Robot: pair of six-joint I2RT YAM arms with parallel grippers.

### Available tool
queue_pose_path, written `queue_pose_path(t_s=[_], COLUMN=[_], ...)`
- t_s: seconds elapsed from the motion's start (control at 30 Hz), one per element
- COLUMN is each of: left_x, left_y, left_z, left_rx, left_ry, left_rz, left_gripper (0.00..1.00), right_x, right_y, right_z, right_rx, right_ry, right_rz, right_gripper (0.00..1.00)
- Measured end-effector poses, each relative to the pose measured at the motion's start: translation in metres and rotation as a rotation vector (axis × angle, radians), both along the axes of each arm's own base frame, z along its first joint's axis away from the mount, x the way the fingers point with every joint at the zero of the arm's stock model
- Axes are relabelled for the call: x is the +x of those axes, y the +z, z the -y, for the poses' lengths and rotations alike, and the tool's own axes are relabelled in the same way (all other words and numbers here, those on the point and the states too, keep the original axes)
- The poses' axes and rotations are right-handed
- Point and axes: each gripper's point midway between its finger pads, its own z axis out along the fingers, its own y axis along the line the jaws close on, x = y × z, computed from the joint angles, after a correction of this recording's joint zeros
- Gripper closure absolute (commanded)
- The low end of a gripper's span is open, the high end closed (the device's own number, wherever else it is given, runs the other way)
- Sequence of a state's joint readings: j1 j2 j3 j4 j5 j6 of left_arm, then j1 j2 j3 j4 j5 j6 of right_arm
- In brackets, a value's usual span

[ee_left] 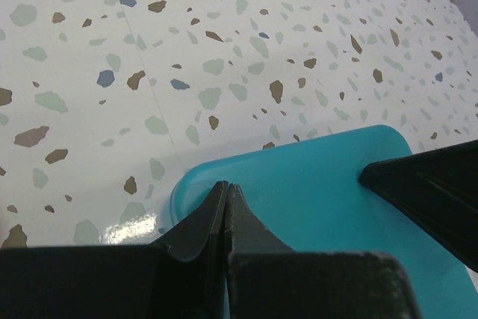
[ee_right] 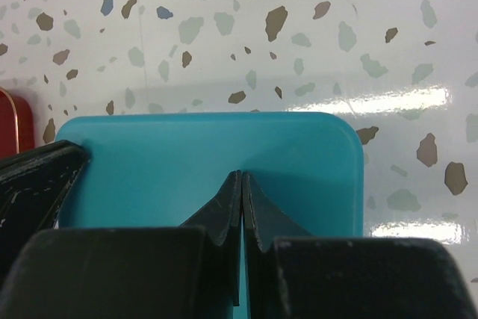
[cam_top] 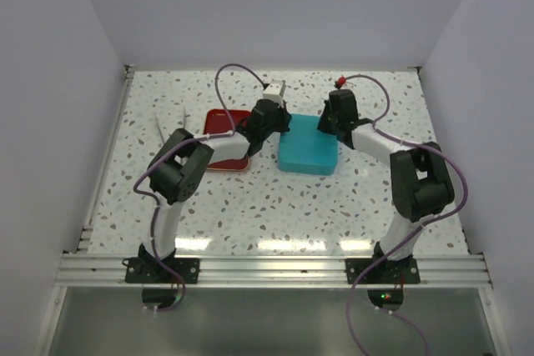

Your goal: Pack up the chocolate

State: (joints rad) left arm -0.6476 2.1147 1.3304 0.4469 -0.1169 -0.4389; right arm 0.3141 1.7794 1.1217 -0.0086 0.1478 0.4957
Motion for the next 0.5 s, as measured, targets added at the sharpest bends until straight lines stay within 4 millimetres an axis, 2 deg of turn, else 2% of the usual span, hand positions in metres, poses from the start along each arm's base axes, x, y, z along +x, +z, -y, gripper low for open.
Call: queue_pose_path(t_s=[0.33, 0.5], left_x=[-0.005, -0.009], left_y=[-0.003, -0.004], left_z=[0.000, -0.001], left_rx=[-0.065, -0.072], left_ry=[-0.006, -0.012], left_rz=[-0.005, -0.003], left_gripper=[1.00, 1.00], right_x=[-0.021, -0.040], right_y=[0.001, 0.002], right_z=[0.003, -0.013], right_rx=[-0.016, 0.006], right_ry=[0.024, 0.093], right_rz=[-0.038, -0.049], right_gripper=[1.00, 1.00])
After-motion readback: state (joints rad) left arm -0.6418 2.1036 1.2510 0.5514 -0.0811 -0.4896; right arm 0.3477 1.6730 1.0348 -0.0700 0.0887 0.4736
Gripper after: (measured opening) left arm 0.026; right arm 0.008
